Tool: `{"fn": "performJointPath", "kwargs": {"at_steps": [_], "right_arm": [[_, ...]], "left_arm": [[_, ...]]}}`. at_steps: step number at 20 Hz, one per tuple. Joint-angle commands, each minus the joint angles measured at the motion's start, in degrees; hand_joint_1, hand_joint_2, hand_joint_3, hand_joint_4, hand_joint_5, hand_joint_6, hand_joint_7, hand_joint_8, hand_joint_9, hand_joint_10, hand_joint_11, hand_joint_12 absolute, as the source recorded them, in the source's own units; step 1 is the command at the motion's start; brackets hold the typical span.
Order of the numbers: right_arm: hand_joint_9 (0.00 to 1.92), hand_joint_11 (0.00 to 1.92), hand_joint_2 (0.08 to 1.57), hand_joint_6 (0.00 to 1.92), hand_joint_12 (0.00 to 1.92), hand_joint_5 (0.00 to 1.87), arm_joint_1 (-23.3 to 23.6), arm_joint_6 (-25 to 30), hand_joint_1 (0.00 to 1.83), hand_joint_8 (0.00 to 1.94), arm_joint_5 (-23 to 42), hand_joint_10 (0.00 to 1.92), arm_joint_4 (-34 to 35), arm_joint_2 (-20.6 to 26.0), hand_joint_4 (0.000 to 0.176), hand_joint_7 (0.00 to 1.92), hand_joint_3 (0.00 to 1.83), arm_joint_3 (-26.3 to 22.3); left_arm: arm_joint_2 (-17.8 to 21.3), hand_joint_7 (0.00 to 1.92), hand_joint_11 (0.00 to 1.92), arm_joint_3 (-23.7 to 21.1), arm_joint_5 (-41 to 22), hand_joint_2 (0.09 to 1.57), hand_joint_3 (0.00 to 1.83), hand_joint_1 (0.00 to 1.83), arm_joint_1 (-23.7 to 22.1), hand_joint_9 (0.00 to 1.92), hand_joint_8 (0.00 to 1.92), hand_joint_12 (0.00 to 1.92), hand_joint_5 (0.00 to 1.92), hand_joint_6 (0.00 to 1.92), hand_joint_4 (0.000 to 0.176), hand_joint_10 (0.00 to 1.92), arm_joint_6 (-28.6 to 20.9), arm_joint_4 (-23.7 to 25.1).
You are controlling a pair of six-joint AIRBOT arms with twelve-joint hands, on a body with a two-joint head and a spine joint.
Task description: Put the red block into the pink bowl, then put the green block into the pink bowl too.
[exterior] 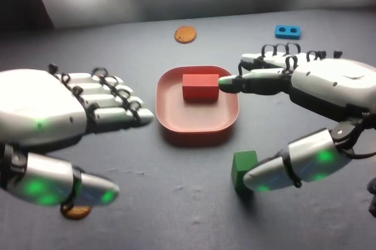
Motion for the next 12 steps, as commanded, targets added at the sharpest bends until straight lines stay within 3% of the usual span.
{"fn": "performJointPath", "kwargs": {"at_steps": [1, 4, 8, 9, 11, 12], "right_arm": [[0.0, 0.0, 0.72, 0.02, 0.0, 0.4, 0.19, 0.24, 0.9, 0.0, 5.49, 0.0, -0.65, 0.39, 0.174, 0.0, 0.01, -0.05], [0.0, 0.0, 0.74, 0.02, 0.0, 0.6, -0.64, -0.36, 0.91, 0.0, 6.82, 0.0, -0.13, -0.07, 0.171, 0.0, 0.01, -0.03], [0.0, 0.0, 0.76, 0.04, 0.0, 0.66, -0.86, -2.35, 0.91, 0.0, 6.72, 0.0, 3.45, -1.19, 0.164, 0.0, 0.01, -0.08], [0.0, 0.0, 0.77, 0.04, 0.0, 0.75, -0.9, -2.86, 0.95, 0.01, 6.45, 0.0, 5.74, -1.19, 0.129, 0.11, 0.01, -0.11], [0.0, 0.0, 0.8, 0.04, 0.0, 0.82, -0.95, -3.0, 0.92, 0.01, 6.54, 0.0, 8.64, -1.17, 0.108, 0.16, 0.02, -0.11], [0.0, 0.0, 0.82, 0.03, 0.0, 0.8, -0.95, -2.99, 0.9, 0.0, 6.52, 0.0, 9.92, -1.17, 0.128, 0.11, 0.02, -0.11]], "left_arm": [[1.07, 0.06, 0.0, -0.18, -5.98, 1.24, 0.01, 0.03, -0.78, 0.01, 0.01, 0.0, 0.09, 0.01, 0.0, 0.01, -0.39, 0.0], [1.2, 0.04, 0.0, -0.95, -7.62, 1.25, 0.01, 0.01, -1.33, 0.0, 0.0, 0.0, 0.07, 0.0, 0.0, 0.0, -0.38, 3.23], [1.06, 0.04, 0.0, -2.09, -7.91, 1.26, 0.01, 0.01, -1.48, 0.0, 0.0, 0.0, 0.07, 0.0, 0.0, 0.0, 0.45, 3.52], [1.01, 0.05, 0.0, -2.51, -7.93, 1.26, 0.01, 0.01, -1.51, 0.01, 0.0, 0.0, 0.08, 0.0, 0.0, 0.0, 3.12, 0.87], [1.02, 0.06, 0.0, -2.9, -8.3, 1.27, 0.01, 0.03, -1.52, 0.02, 0.01, 0.0, 0.09, 0.01, 0.0, 0.01, 6.23, -2.22], [1.02, 0.07, 0.01, -2.89, -8.37, 1.27, 0.0, 0.03, -1.56, 0.03, 0.01, 0.0, 0.09, 0.01, 0.0, 0.01, 6.3, -2.41]]}}
